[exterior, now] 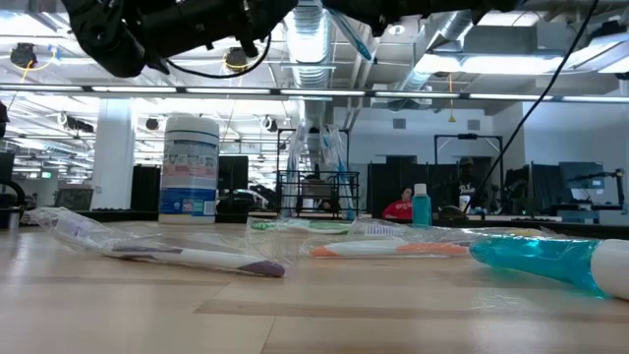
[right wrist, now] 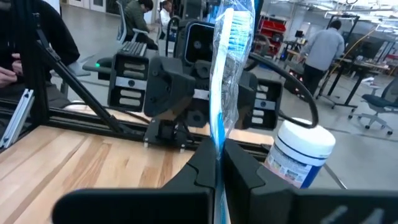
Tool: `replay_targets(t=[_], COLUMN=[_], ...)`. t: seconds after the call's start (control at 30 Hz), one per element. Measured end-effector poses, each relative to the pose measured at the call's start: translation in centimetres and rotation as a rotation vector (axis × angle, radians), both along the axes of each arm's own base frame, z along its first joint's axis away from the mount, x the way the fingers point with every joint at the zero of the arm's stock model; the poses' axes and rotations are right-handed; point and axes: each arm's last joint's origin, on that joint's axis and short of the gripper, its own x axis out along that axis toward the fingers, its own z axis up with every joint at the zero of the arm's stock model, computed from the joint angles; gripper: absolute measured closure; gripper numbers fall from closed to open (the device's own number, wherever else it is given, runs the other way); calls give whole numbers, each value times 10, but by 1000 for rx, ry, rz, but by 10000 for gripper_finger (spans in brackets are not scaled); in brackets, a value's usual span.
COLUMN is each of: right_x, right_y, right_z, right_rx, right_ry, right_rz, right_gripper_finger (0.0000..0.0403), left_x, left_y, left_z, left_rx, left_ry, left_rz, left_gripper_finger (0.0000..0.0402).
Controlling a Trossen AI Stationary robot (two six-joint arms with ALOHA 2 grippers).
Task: Pick & Place toothbrushing station
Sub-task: Put the blue toothbrush into the black wire organizer
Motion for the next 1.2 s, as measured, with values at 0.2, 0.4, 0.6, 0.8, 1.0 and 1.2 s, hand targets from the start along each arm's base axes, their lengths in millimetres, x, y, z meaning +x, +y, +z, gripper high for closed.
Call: replay_targets(t=[0.2,0.4,0.6,0.8,1.0,1.2], right_x=[0,0,0,0,0,0], right_y=[0,0,0,0,0,0], right_z=[-1,-1,-1,-1,-1,-1], right_rx=[1,-3,-3,-4,-4,-4], right_ry=[5,13,12,9,9,9], right_rz=[0,0,0,0,0,0], right_gripper_finger=[400,400,400,400,400,400], left_x=[19,26,26,24,24,24], left_y=[2,3,3,1,1,1], left_z=[3,5,5,9,10,10], left_rx=[0,1,5,18,17,14], left_ry=[-4,-10,-10,-51,-52,-52], left_rz=[-1,-2,-9,-60,-62,-63], left_gripper_finger=[210,210,214,230,249,284])
